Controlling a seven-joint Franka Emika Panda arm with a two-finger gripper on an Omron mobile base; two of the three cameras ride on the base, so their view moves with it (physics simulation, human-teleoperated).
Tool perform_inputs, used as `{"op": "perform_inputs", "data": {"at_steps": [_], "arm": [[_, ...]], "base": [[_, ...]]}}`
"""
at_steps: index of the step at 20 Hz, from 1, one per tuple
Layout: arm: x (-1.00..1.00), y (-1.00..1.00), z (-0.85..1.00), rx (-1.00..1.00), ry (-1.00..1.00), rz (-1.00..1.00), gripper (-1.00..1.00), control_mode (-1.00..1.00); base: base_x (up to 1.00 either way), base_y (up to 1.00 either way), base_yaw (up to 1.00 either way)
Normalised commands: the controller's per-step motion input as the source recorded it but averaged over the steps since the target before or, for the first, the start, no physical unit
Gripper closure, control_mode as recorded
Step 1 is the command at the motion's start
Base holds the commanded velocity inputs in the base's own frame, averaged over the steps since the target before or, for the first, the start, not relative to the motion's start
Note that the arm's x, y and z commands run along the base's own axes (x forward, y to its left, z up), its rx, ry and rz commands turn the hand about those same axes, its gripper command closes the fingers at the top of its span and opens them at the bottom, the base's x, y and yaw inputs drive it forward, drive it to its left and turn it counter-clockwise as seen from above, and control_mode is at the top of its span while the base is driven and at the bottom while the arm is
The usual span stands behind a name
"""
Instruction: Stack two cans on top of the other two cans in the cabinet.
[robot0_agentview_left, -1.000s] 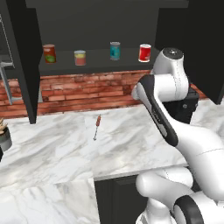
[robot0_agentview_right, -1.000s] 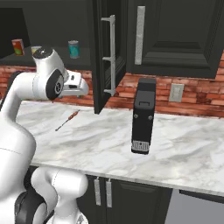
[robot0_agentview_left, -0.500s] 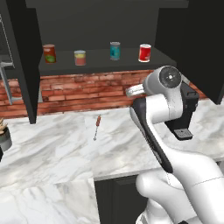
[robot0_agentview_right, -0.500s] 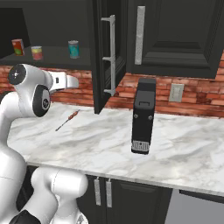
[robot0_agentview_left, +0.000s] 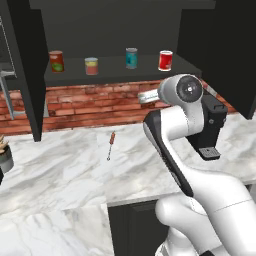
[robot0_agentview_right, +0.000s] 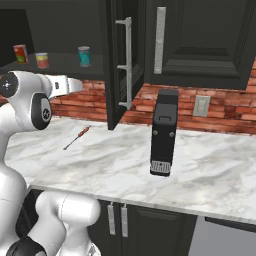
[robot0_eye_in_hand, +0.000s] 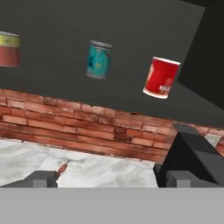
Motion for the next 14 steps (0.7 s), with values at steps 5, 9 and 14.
{"op": "perform_inputs", "data": {"at_steps": [5, 9, 14], "arm": [[0.02, 0.17, 0.4, 0.01, 0.0, 0.0, -1.0, -1.0], [0.04, 0.05, 0.31, 0.05, -0.02, 0.0, -1.0, -1.0], [0.12, 0.05, 0.19, 0.05, -0.03, 0.0, -1.0, -1.0]], "base": [[0.0, 0.0, 0.0], [0.0, 0.0, 0.0], [0.0, 0.0, 0.0]]}}
